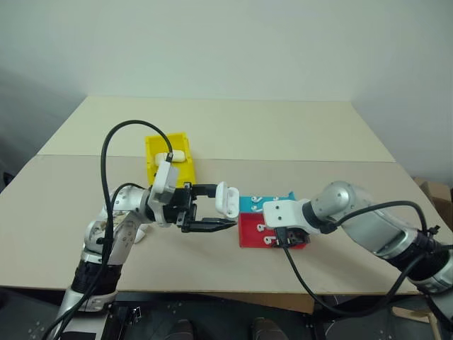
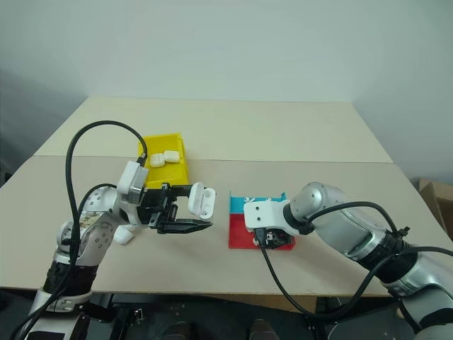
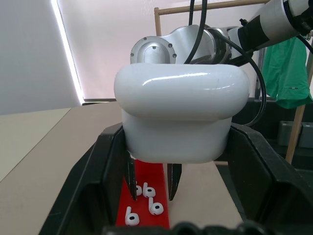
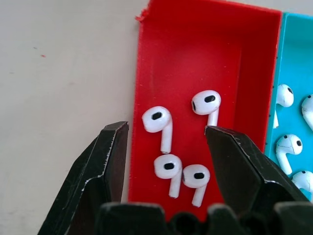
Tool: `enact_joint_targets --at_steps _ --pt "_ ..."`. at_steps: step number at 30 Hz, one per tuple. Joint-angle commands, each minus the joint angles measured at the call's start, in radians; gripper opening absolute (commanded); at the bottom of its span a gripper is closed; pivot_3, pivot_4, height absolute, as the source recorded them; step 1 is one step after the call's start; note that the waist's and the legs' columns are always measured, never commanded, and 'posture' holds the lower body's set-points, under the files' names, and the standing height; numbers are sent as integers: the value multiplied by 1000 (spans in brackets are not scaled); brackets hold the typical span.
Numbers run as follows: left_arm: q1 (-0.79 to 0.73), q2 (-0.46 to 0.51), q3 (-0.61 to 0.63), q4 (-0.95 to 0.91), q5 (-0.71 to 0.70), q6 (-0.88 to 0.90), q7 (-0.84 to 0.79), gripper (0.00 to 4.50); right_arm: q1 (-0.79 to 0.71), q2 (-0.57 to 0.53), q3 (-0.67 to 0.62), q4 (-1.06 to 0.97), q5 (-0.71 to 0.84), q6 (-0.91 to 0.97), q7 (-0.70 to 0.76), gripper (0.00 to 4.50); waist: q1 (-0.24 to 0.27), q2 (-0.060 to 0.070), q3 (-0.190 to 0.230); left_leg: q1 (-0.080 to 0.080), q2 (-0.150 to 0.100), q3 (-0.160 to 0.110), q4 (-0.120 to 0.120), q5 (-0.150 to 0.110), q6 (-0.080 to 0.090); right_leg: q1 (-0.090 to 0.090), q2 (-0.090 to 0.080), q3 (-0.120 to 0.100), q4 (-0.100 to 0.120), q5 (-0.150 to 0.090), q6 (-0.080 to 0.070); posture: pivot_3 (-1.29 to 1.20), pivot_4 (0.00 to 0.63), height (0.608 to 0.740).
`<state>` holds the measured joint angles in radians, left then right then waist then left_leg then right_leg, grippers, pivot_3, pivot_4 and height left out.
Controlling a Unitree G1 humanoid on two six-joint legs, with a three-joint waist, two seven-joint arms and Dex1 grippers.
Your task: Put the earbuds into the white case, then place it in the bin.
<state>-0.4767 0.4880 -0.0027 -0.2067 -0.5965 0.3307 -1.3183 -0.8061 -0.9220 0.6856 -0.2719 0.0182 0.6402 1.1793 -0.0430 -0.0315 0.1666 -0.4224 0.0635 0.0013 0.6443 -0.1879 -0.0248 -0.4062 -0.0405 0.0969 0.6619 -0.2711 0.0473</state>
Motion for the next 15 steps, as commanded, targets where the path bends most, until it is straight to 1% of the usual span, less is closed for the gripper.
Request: enact_joint_targets --at_steps 1,2,4,8,15 --pt "19 16 19 -62 -29 8 40 2766 -24 21 -8 32 -53 -61 42 2602 0 0 0 0 0 0 0 0 0 0 0 0 0 0 0 0 150 740" --pt "24 19 20 -69 -31 11 49 2766 -21 26 -8 39 -66 -71 48 2375 1 0 0 0 0 0 0 0 0 0 0 0 0 0 0 0 150 740" --pt "33 28 27 -82 -41 14 57 2766 -14 34 -14 50 -83 -97 67 1710 1 0 0 0 0 0 0 0 0 0 0 0 0 0 0 0 150 740" --pt "47 44 31 -93 -52 13 74 2766 -13 47 -22 68 -106 -130 102 1710 1 0 0 0 0 0 0 0 0 0 0 0 0 0 0 0 150 740" --pt "66 50 29 -116 -57 13 106 2766 -15 100 -24 124 -152 -161 120 1710 0 0 0 0 0 0 0 0 0 0 0 0 0 0 0 0 150 740"
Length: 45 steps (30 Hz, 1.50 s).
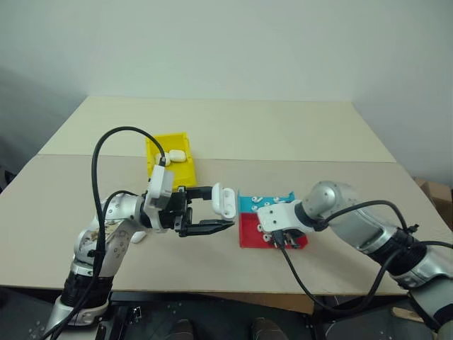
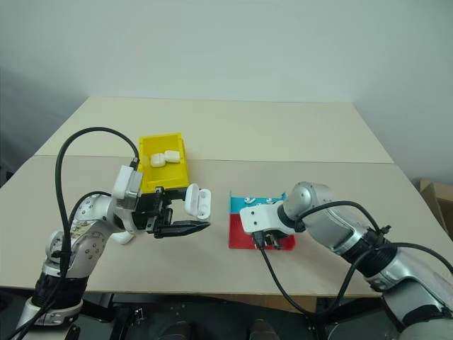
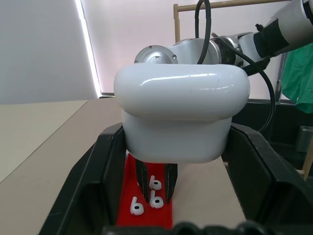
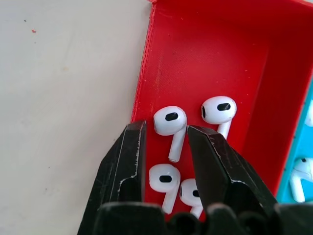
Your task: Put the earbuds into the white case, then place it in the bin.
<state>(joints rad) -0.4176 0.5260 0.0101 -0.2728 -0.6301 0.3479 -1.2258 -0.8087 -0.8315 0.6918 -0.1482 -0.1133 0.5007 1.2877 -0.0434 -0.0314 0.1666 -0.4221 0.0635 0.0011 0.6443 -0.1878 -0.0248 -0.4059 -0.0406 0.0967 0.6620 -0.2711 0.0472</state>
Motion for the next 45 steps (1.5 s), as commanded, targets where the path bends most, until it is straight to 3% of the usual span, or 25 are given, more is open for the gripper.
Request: enact_joint_targets --at_steps 1,6,11,17,23,25,27,31,36,45 --pt "10 14 16 -54 -24 -3 17 2766 -12 15 -31 6 -27 -24 13 1710 0 0 0 0 0 0 0 0 0 0 0 0 0 0 0 0 150 740" --pt "20 21 17 -71 -32 0 33 2766 -5 32 -36 16 -48 -30 31 1710 1 0 0 0 0 0 0 0 0 1 0 0 0 0 0 0 150 740" --pt "21 29 13 -77 -36 0 46 2766 12 30 -46 8 -55 -35 44 628 1 0 0 1 0 0 0 0 0 1 0 0 0 0 0 0 150 740" --pt "8 30 3 -65 -39 0 45 2766 26 35 -90 -19 -44 9 36 628 1 0 0 1 0 0 0 0 0 1 0 0 0 0 0 0 150 740" --pt "-19 17 1 -38 -59 0 33 2766 97 49 -491 -273 288 410 9 628 7 0 1 -1 0 -1 0 0 0 0 0 0 0 0 0 0 150 740" --pt "-47 5 -6 -14 -59 1 35 2766 174 202 -767 -372 456 483 -101 628 8 -1 0 0 0 -1 0 0 0 1 0 -1 -1 0 0 0 150 740" --pt "-75 -7 -11 9 -60 5 38 2766 244 366 -958 -448 568 467 -230 628 12 -2 0 0 1 -3 -1 0 0 3 1 -2 -1 0 0 0 150 740" --pt "-129 -29 -23 60 -60 10 21 2766 222 619 -1115 -523 750 544 -503 628 6 0 0 0 0 -3 -1 1 -1 2 1 -1 1 0 0 0 150 740" --pt "-183 -41 -55 108 -46 29 -2 2766 173 728 -1119 -537 939 575 -689 628 -3 0 0 1 1 -3 -2 1 -1 1 2 -1 1 0 0 0 150 740" --pt "-238 -54 -55 166 -23 20 5 2766 240 631 -947 -522 978 516 -747 628 -1 0 0 -1 1 -3 -2 0 -1 0 2 -1 0 0 0 0 150 740"
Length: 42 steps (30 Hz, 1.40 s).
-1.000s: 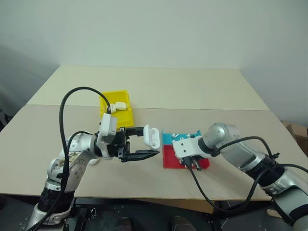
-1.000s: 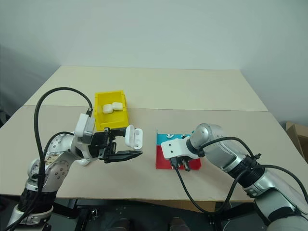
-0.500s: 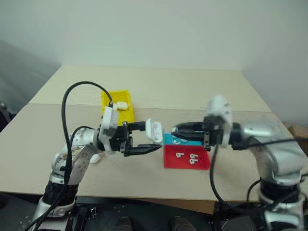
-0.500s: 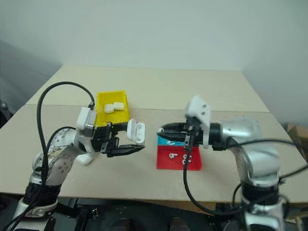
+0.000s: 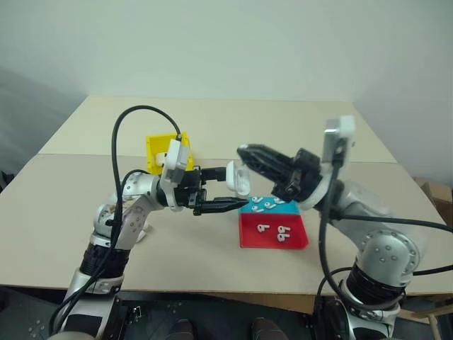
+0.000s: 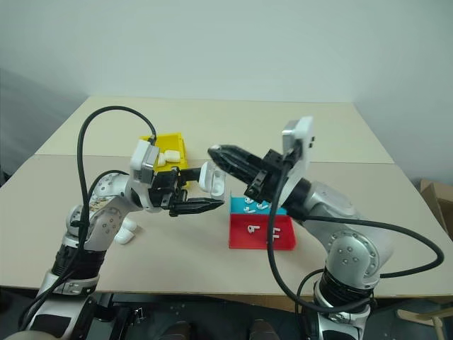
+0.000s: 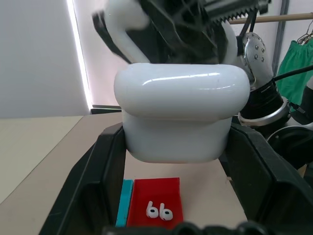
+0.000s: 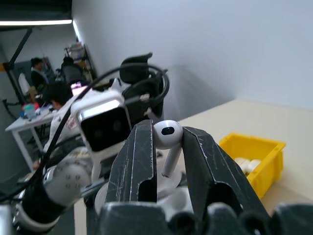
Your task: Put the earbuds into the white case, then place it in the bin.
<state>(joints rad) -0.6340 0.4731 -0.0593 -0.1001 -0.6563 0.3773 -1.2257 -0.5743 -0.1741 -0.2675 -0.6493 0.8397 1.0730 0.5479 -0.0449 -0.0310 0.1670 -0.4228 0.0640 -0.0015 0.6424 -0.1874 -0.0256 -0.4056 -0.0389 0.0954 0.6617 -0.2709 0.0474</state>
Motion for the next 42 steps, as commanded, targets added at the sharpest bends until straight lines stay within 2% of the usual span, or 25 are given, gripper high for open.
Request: enact_joint_targets --at_steps 1,17,26,31,34,37,39,40,42 --pt "-20 -1 18 -9 0 -11 1 2766 16 -41 29 -21 12 -71 -5 628 0 0 0 0 0 0 0 0 0 0 0 0 0 0 0 0 150 740" --pt "4 -1 29 -38 -2 -18 14 2766 73 -182 146 7 -8 -229 19 628 0 0 0 0 0 0 0 0 0 0 0 0 -1 0 0 0 150 740" --pt "-7 -17 32 -17 14 -29 34 2766 68 -250 170 24 2 -290 59 3719 0 0 0 0 0 0 0 0 0 0 0 0 -1 0 0 0 150 740" --pt "5 -7 44 -26 18 -27 37 2766 7 -281 88 89 43 -311 49 3719 1 0 0 0 0 0 0 0 0 0 0 0 -2 0 0 0 150 740" --pt "24 30 65 -39 15 -23 22 2766 -69 -386 53 211 9 -310 116 3719 1 0 0 0 0 0 0 0 0 0 0 0 -2 0 0 0 150 740" --pt "43 57 77 -47 13 -25 11 2766 -140 -538 164 366 -128 -343 258 3719 1 0 0 0 0 0 -1 0 0 0 0 0 -4 0 0 0 150 740" --pt "56 68 85 -58 7 -23 6 2766 -186 -638 315 469 -293 -428 378 3719 -1 0 1 0 0 0 -2 0 1 0 0 0 -5 0 0 0 150 740" --pt "65 75 92 -67 6 -23 8 2766 -235 -677 434 553 -417 -491 446 3719 -2 0 1 0 0 1 -2 0 1 0 0 0 -5 0 0 0 150 740" --pt "78 82 102 -79 3 -22 11 2766 -313 -703 577 681 -574 -602 546 3719 -7 1 1 0 0 3 -1 0 1 -1 0 1 -5 0 0 0 150 740"
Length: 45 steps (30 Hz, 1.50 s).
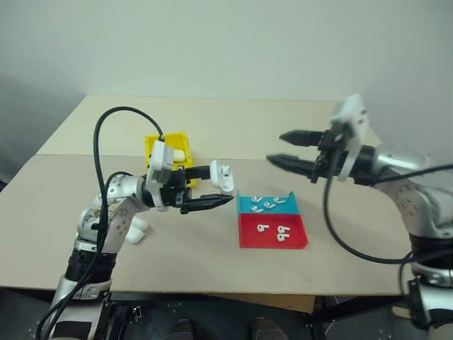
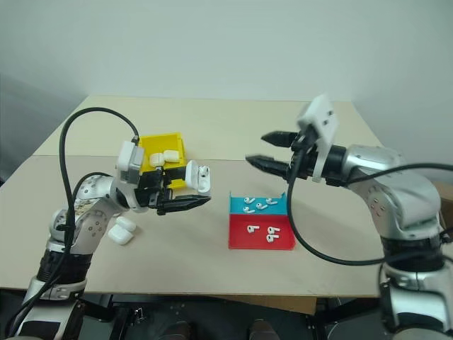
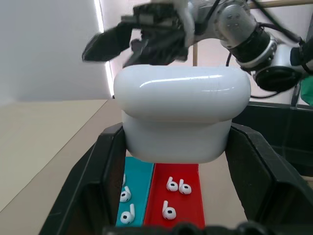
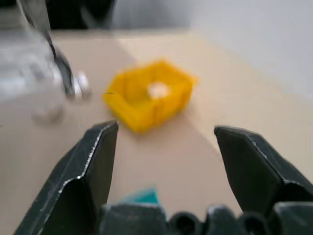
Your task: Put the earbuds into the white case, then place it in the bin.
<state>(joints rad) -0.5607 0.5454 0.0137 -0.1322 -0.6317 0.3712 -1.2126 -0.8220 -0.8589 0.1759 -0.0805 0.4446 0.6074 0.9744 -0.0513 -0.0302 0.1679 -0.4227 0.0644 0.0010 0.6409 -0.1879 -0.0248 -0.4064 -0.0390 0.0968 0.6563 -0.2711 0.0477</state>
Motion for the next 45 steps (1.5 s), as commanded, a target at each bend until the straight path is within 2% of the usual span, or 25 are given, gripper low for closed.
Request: enact_joint_targets --at_steps 1,5,10,14,17,33,36,39,45 --pt "11 12 33 -53 -24 -15 1 2766 -109 -7 196 194 -251 -201 159 3719 -1 0 0 0 0 0 0 0 0 0 0 0 0 0 0 0 150 740" --pt "27 15 44 -72 -25 -15 15 2766 -241 69 333 485 -433 -438 289 3719 -2 1 1 -1 0 0 0 0 0 -1 0 0 0 0 0 0 150 740" --pt "64 26 62 -120 -33 -7 37 2766 -348 170 395 770 -560 -646 376 3719 5 1 2 -2 0 0 0 0 0 -1 0 0 0 0 0 0 150 740" --pt "81 34 73 -149 -41 1 60 2766 -406 222 415 940 -657 -765 377 2805 9 1 3 -2 0 0 0 0 0 -1 0 -1 1 0 -1 0 150 740" --pt "93 45 81 -164 -49 5 70 2766 -432 256 403 1022 -694 -811 367 2805 8 1 3 -1 0 0 0 0 0 -1 -1 -1 1 1 -1 0 150 740" --pt "126 67 91 -216 -69 9 114 2766 -469 345 372 1229 -818 -901 289 2805 4 2 3 0 0 0 0 0 -1 -1 -1 -1 3 1 -1 0 150 740" --pt "124 68 93 -218 -71 12 117 2766 -469 344 372 1238 -830 -913 302 2201 4 2 3 0 0 0 0 0 -1 -1 -1 -1 3 1 -1 0 150 740" --pt "124 68 93 -222 -74 15 118 2766 -466 343 372 1242 -843 -917 296 1182 4 2 3 0 0 0 0 0 -1 -1 -1 -1 3 1 -1 0 150 740" --pt "124 73 94 -224 -82 16 117 2766 -455 345 361 1242 -848 -915 299 1182 4 2 3 0 0 0 0 0 -1 0 -1 -1 3 1 -1 0 150 740"
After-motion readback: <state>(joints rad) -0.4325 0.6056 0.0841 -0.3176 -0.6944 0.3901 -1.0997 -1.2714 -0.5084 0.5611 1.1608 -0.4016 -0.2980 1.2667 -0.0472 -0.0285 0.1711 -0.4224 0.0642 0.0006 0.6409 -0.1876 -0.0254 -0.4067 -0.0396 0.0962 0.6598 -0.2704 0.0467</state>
